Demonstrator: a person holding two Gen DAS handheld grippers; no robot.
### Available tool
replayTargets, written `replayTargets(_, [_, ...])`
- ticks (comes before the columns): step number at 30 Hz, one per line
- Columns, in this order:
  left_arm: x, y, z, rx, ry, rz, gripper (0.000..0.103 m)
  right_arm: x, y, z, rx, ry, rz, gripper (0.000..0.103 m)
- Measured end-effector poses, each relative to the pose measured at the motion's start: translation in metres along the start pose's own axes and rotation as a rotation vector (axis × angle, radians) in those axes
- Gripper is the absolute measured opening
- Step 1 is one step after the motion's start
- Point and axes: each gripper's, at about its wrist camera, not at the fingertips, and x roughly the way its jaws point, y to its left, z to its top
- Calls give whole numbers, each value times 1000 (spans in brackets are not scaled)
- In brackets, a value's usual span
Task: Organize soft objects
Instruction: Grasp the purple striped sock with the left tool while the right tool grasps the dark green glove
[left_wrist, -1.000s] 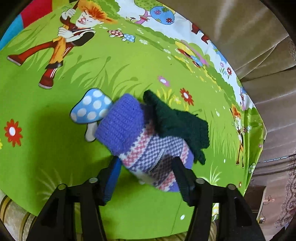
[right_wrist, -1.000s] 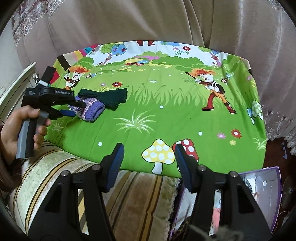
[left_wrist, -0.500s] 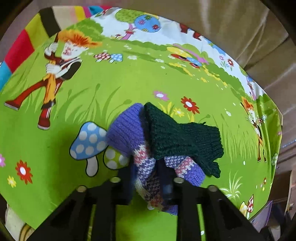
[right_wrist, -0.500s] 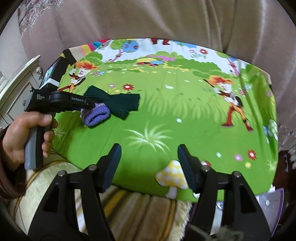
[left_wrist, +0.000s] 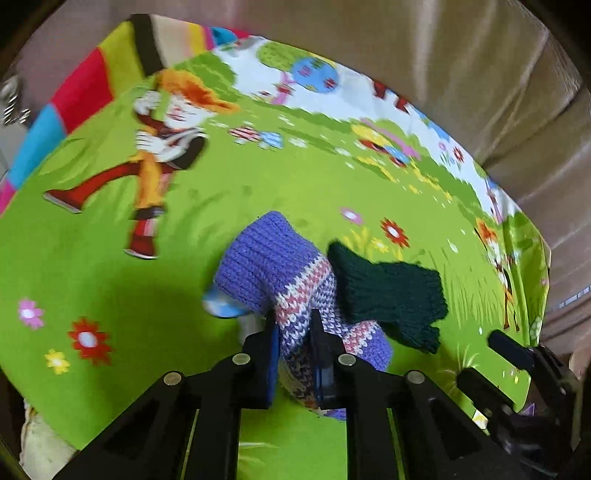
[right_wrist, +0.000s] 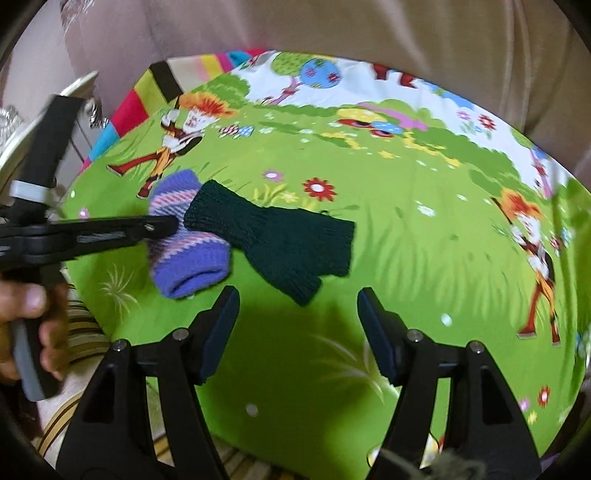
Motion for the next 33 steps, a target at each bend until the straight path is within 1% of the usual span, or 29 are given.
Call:
replayTargets(3, [-14,18,1,-31,-37,13,15,21,5,11,-21,32,26,70])
replayTargets(5, [-24,28,0,-46,-58,18,15,33,6,17,-9,44,42,70])
replayTargets(7, [-33,38,-3,-60,-75,13,15,48,7,23,-11,62,37,71])
replayTargets(8, [-37,41,-5,-62,-81,10,15,51,9,24,-21,64,37,72])
replayTargets(11, [-46,48,-11,-70,-95,-7,15,67,19,31,-116,81,24,74])
replayTargets(12, [-47,49,-13,-71,-97,-13,15,72,22,32,-156,87,12,75])
replayTargets(13, [-48,50,-14,-72,-98,-17,15,76,23,34,-179,94,11,80])
replayTargets(15, [-48,51,-14,-71,-101,-19,15,84,24,35,-216,116,12,83])
replayTargets(16, [-47,50,-13,-68,-101,-22,15,87,25,35,-234,119,9,87])
replayTargets(18, [-46,51,-14,-64,-101,-25,15,89,23,38,-244,111,17,89])
replayTargets(21, [-44,51,-13,-60,-101,-29,15,92,18,40,-215,105,44,88])
replayTargets(22, [-43,51,-13,-60,-100,-30,15,92,18,40,-213,98,47,84])
replayTargets(24, [-44,51,-14,-60,-101,-31,15,89,19,41,-197,82,46,64])
replayTargets(25, [-44,51,-15,-60,-104,-32,15,87,19,41,-185,74,44,46])
replayTargets(26, [-45,50,-15,-58,-108,-31,15,85,18,42,-171,72,32,33])
replayTargets(27, [-46,50,-15,-55,-111,-29,15,84,16,43,-158,73,24,26])
replayTargets(28, [-46,49,-15,-51,-115,-28,15,82,14,42,-141,74,34,18])
replayTargets(33, [-52,46,-16,-42,-128,-37,15,70,14,32,-95,56,23,15])
